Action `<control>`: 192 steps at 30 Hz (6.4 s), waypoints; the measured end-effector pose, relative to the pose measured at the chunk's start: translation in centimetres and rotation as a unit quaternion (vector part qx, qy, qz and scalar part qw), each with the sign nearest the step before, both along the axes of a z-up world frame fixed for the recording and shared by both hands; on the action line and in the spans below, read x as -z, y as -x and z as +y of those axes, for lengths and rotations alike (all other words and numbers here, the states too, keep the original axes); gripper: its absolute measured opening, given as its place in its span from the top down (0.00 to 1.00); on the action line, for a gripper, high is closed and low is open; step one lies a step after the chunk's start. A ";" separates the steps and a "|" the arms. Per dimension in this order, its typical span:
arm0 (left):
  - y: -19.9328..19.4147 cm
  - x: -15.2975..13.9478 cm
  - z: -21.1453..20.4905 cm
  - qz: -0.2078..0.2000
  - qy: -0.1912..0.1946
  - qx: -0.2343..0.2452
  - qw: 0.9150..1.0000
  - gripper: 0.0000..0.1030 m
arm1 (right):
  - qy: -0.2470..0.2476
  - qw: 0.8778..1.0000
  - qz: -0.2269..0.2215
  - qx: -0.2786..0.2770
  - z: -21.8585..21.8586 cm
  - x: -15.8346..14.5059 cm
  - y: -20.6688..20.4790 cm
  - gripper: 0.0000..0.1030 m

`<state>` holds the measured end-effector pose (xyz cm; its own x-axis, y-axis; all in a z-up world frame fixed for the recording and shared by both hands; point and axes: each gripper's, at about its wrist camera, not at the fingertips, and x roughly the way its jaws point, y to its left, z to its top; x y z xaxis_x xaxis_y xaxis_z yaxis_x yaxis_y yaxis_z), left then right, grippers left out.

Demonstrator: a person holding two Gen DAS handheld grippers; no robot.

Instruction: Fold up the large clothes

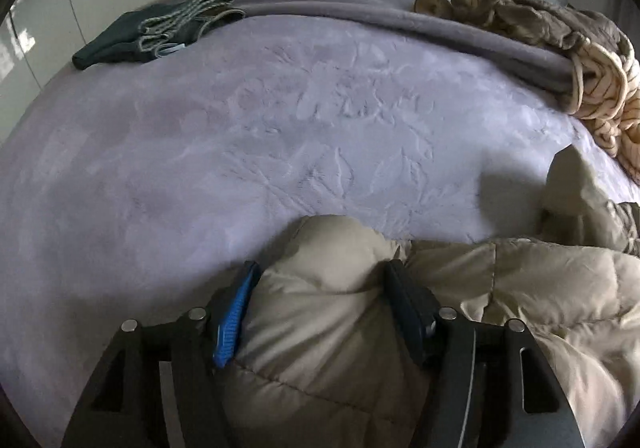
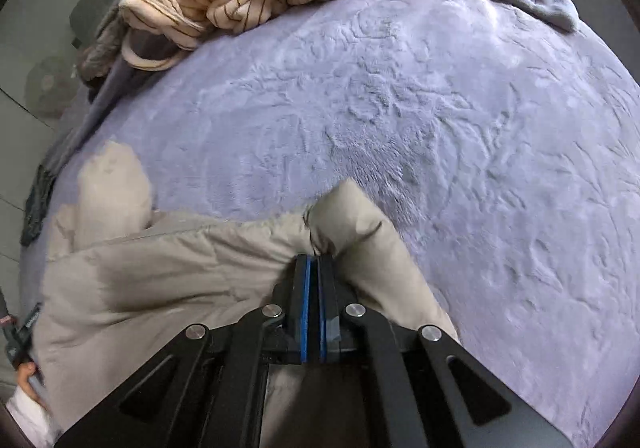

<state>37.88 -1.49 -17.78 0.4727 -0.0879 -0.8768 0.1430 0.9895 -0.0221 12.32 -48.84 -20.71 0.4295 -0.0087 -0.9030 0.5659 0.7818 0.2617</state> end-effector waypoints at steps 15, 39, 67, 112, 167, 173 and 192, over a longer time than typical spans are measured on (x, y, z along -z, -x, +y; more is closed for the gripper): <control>3.4 -5.1 0.0 -0.003 -0.045 0.027 0.999 0.29 | 0.057 0.998 0.031 -0.003 1.7 -2.8 -0.1 0.74; 19.2 -8.6 3.2 0.089 -0.017 0.053 0.994 0.00 | -0.087 0.995 0.036 0.034 10.4 -5.8 17.3 0.25; 20.0 -4.3 6.7 0.142 0.100 0.018 0.985 0.00 | -0.252 0.958 -0.044 0.132 11.4 0.1 19.7 0.00; 17.6 -8.2 9.5 0.077 0.245 0.083 0.963 0.83 | -0.328 0.924 -0.128 0.151 13.0 -1.4 17.1 0.76; 32.4 -8.0 18.7 0.152 -0.004 0.078 0.985 0.78 | -0.184 0.978 0.058 0.081 13.7 -5.0 31.8 0.71; 34.2 -11.1 17.4 0.129 0.003 0.079 0.988 0.78 | -0.159 0.986 0.046 0.032 15.6 -8.2 31.0 0.61; 39.2 -15.8 15.2 0.081 -0.026 0.073 0.994 0.00 | -0.129 0.986 0.063 -0.090 20.6 -10.1 29.9 0.33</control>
